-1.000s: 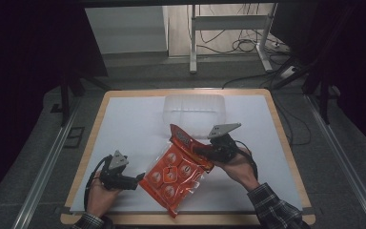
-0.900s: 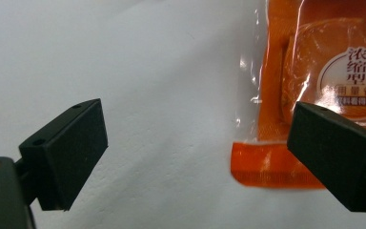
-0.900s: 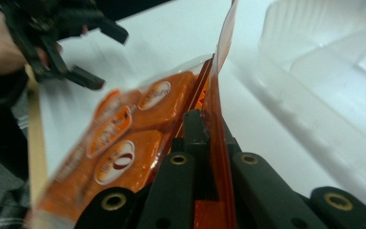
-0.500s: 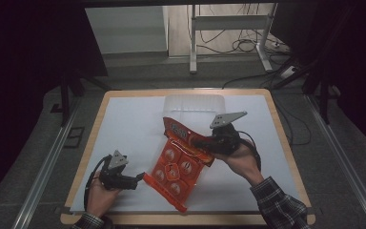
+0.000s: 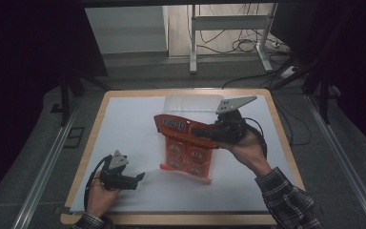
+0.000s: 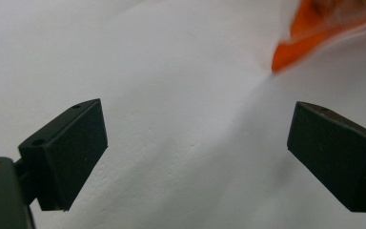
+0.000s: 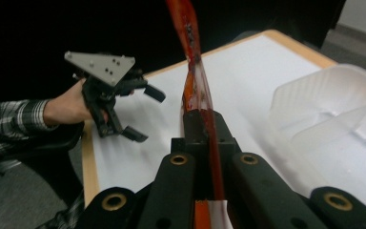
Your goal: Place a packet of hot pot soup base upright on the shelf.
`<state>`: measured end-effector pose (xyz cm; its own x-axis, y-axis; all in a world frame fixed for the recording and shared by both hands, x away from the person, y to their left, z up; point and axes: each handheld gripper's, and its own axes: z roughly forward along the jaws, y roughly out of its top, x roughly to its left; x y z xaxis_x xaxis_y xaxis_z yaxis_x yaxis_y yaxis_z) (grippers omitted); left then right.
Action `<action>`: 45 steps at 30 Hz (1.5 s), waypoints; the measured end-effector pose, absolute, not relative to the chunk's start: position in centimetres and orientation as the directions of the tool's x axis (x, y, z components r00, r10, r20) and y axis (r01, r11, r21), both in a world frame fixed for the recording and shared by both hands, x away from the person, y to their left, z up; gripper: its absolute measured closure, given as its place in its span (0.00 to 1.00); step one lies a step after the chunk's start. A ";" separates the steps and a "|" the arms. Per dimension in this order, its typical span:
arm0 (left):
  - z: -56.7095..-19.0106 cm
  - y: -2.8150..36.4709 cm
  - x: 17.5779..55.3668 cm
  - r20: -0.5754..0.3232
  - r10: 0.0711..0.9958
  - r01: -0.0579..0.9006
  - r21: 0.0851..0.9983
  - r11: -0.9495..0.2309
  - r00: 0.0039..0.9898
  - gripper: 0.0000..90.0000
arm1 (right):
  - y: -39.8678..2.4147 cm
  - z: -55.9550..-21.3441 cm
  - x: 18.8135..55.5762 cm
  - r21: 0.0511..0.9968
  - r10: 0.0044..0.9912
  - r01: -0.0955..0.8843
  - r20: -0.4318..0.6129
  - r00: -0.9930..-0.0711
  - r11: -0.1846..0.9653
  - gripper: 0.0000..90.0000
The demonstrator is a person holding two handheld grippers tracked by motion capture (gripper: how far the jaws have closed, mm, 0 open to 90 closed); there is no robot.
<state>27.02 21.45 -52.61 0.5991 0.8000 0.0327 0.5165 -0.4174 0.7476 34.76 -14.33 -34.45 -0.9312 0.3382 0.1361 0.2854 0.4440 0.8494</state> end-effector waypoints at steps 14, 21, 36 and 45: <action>-52.7 21.4 27.1 0.033 0.799 0.518 0.745 -0.420 0.600 0.07 | -16.2 -32.1 36.9 0.862 0.439 0.295 0.095 -0.893 0.413 0.99; -52.7 21.3 27.1 0.037 0.796 0.518 0.741 -0.427 0.604 0.06 | -16.6 -31.0 37.6 0.876 0.449 0.297 0.106 -0.887 0.381 0.99; -52.7 21.2 27.1 0.044 0.794 0.519 0.734 -0.438 0.607 0.06 | -17.0 -28.3 40.7 0.890 0.511 0.322 0.122 -0.851 0.324 0.99; -52.8 21.2 27.1 0.047 0.793 0.520 0.732 -0.441 0.608 0.07 | -16.9 -28.1 43.1 0.889 0.571 0.344 0.120 -0.812 0.302 0.99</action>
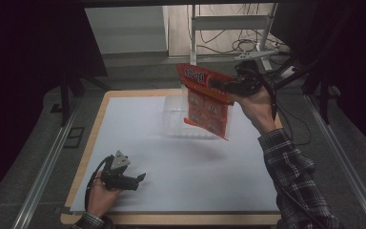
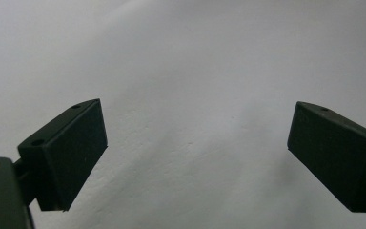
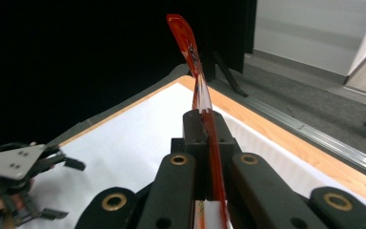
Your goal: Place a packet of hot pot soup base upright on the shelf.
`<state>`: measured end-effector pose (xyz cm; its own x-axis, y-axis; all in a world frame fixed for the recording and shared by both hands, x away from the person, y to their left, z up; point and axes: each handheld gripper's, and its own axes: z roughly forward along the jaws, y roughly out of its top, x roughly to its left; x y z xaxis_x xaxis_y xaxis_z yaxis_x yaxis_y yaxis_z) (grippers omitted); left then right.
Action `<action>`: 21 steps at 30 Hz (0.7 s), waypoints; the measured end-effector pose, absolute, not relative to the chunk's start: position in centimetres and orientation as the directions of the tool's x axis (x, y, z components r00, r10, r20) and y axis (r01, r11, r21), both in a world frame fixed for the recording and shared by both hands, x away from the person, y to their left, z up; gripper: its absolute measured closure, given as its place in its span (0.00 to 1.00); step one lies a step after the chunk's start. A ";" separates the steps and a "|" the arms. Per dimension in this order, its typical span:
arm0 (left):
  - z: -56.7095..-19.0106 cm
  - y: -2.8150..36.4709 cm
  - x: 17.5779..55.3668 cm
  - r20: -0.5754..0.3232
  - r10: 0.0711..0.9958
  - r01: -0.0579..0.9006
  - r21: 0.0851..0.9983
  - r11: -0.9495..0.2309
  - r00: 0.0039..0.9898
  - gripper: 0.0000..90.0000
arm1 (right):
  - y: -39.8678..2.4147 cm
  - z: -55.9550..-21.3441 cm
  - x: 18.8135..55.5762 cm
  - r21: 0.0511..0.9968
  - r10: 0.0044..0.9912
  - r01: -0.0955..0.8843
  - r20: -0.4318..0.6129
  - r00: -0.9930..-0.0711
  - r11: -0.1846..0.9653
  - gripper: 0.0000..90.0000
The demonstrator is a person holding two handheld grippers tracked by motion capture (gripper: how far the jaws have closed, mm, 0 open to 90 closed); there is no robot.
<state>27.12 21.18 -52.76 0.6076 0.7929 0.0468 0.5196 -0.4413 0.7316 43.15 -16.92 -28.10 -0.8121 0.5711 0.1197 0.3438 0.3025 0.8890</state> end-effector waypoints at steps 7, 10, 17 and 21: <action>-52.8 21.2 27.1 0.044 0.793 0.523 0.729 -0.441 0.607 0.07 | -16.7 -28.2 45.1 0.892 0.607 0.352 0.117 -0.786 0.284 0.99; -52.8 21.1 27.2 0.044 0.793 0.523 0.729 -0.442 0.608 0.07 | -16.5 -28.4 46.0 0.892 0.618 0.353 0.113 -0.778 0.281 0.99; -52.9 21.1 27.2 0.042 0.792 0.523 0.730 -0.440 0.609 0.07 | -15.5 -29.3 48.2 0.898 0.633 0.357 0.123 -0.765 0.256 0.99; -52.9 21.1 27.1 0.040 0.793 0.525 0.729 -0.439 0.608 0.07 | -15.0 -30.2 49.3 0.903 0.631 0.359 0.140 -0.763 0.234 0.99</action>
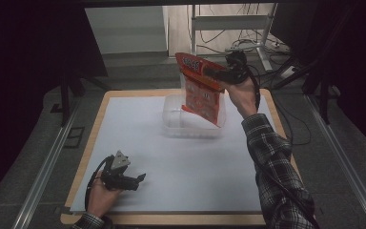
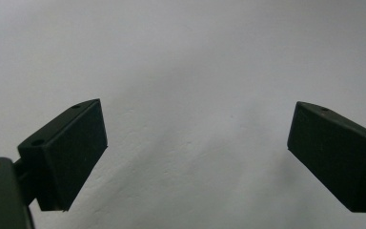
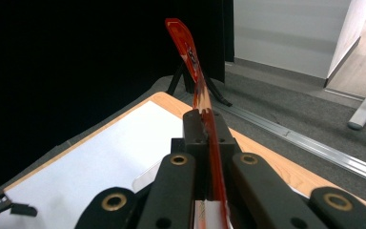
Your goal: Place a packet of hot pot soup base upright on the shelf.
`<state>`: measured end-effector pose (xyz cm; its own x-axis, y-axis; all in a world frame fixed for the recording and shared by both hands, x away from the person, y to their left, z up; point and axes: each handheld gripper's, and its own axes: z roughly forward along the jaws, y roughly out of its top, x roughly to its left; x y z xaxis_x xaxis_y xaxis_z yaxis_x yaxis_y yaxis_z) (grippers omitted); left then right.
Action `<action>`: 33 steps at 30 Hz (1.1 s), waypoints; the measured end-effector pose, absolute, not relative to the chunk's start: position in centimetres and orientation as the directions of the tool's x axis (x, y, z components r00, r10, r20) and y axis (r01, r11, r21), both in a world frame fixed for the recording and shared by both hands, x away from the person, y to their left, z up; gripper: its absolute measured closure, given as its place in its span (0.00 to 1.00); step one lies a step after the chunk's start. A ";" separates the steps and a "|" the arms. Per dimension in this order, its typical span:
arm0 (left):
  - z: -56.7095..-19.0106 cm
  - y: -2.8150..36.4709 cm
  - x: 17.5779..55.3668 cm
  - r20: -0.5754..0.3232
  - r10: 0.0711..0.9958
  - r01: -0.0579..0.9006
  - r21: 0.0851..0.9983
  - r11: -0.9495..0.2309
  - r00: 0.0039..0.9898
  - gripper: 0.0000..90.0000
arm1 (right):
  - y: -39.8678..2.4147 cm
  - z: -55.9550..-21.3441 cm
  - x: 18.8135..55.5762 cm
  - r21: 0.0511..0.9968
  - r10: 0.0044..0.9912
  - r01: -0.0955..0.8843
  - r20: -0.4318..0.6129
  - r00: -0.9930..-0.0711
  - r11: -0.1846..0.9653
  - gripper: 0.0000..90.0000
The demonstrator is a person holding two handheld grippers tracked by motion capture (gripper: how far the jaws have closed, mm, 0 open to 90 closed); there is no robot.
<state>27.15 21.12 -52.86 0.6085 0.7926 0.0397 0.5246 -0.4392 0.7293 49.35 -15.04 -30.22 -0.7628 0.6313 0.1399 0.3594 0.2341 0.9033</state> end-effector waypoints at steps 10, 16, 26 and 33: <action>-52.9 21.1 27.1 0.042 0.790 0.524 0.727 -0.444 0.611 0.07 | -15.0 -34.1 51.0 0.893 0.656 0.400 0.178 -0.734 0.205 0.99; -52.9 21.0 27.2 0.050 0.789 0.524 0.722 -0.453 0.612 0.07 | -17.0 -34.9 50.8 0.897 0.710 0.392 0.140 -0.690 0.203 0.99; -53.0 20.8 27.2 0.061 0.790 0.528 0.712 -0.463 0.610 0.07 | -19.5 -36.0 51.1 0.887 0.757 0.414 0.124 -0.641 0.206 0.98; -53.0 20.8 27.2 0.062 0.789 0.526 0.713 -0.463 0.612 0.07 | -20.0 -36.7 51.6 0.877 0.786 0.422 0.089 -0.611 0.229 0.99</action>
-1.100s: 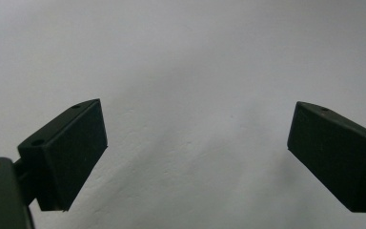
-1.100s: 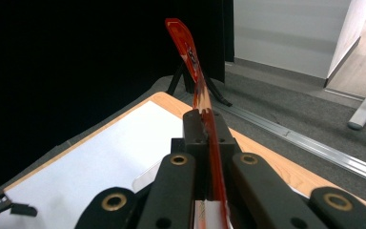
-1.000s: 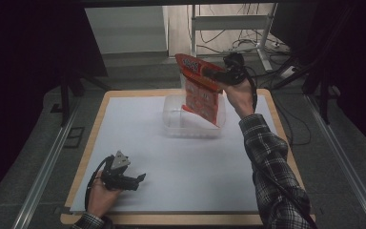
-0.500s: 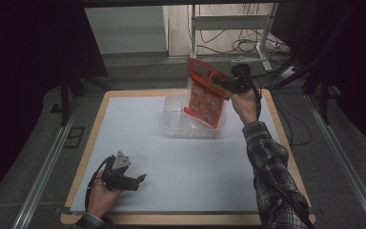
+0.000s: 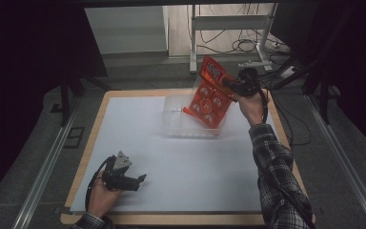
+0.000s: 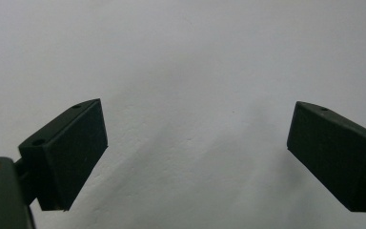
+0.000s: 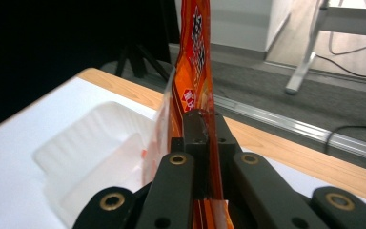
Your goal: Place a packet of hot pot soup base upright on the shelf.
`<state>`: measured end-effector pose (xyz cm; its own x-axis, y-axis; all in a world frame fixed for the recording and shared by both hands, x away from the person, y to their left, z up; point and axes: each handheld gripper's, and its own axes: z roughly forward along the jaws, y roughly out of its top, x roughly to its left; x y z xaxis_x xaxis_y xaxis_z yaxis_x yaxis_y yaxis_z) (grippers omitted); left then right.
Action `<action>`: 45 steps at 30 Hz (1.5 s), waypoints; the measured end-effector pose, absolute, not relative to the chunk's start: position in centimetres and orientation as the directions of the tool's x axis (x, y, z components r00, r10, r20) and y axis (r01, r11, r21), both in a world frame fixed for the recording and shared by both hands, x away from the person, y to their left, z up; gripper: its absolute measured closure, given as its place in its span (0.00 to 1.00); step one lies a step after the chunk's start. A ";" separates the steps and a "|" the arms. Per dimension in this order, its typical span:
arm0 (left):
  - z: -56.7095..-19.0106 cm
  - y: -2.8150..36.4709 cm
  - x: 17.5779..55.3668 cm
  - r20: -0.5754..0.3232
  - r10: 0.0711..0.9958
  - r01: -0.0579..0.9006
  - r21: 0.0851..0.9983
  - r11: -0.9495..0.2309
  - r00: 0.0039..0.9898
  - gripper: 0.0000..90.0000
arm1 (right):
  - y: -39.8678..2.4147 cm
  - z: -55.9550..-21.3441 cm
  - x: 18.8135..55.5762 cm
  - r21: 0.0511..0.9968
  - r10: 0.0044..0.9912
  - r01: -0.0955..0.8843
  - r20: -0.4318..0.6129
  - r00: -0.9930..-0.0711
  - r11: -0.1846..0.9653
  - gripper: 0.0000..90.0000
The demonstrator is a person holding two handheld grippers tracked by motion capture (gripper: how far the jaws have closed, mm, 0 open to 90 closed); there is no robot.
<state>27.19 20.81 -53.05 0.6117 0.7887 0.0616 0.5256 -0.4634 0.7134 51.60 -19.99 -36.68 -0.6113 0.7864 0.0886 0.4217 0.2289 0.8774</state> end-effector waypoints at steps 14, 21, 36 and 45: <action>-53.1 20.7 27.2 0.067 0.790 0.529 0.707 -0.469 0.610 0.07 | -20.2 -37.3 52.7 0.853 0.838 0.431 -0.014 -0.545 0.295 0.94; -53.1 20.7 27.2 0.068 0.789 0.529 0.706 -0.470 0.610 0.07 | -19.9 -36.9 52.5 0.851 0.844 0.429 -0.031 -0.535 0.303 0.72; -52.9 20.8 27.2 0.045 0.786 0.524 0.721 -0.453 0.617 0.07 | -19.8 -35.9 51.6 0.860 0.817 0.406 -0.020 -0.577 0.308 0.34; -52.8 20.9 27.2 -0.002 0.777 0.515 0.749 -0.415 0.629 0.04 | -20.3 -35.9 50.8 0.855 0.790 0.403 -0.013 -0.613 0.326 0.26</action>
<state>27.17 20.90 -52.79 0.6294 0.7771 -0.0021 0.5154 -0.4154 0.7495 50.84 -20.33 -35.85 -0.6126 0.7903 -0.0128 0.4028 0.3260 0.8553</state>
